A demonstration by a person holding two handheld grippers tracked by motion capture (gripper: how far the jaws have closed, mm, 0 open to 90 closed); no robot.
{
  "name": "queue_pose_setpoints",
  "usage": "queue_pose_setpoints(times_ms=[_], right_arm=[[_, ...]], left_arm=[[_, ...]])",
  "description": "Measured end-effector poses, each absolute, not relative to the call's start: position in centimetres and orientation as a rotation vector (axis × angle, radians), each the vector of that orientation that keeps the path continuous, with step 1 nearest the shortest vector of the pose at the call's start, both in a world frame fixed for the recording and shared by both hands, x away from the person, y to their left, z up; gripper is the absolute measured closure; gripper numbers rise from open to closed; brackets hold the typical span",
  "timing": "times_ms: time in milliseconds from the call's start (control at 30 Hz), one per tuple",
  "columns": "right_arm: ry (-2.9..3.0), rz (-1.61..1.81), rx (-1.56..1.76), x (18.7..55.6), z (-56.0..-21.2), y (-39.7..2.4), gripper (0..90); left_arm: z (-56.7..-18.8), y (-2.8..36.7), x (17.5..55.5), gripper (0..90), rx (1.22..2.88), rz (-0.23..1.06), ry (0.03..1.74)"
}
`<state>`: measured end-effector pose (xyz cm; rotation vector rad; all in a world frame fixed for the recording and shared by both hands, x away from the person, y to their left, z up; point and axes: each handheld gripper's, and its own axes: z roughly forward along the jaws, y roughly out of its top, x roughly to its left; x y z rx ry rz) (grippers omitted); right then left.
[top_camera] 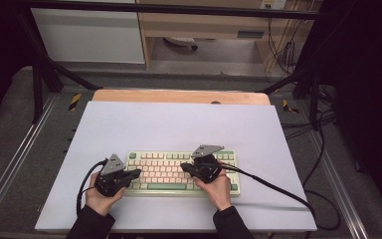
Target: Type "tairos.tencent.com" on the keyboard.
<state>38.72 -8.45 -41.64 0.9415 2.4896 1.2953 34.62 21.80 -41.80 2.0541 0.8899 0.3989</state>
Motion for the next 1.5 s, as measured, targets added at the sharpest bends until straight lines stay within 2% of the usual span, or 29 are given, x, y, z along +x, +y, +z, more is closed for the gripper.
queue_pose_setpoints(times_ms=[967, 1500], right_arm=[[2.501, 1.301, 0.909, 36.8, -40.8, -11.8, 90.0], [2.501, 1.297, 0.913, 36.3, -41.0, -12.7, 90.0]], left_arm=[[-40.7, 18.8, 36.0, 90.0, 2.075, 0.405, 0.865], [-41.7, 16.8, 37.6, 90.0, 2.122, 0.414, 0.876]])
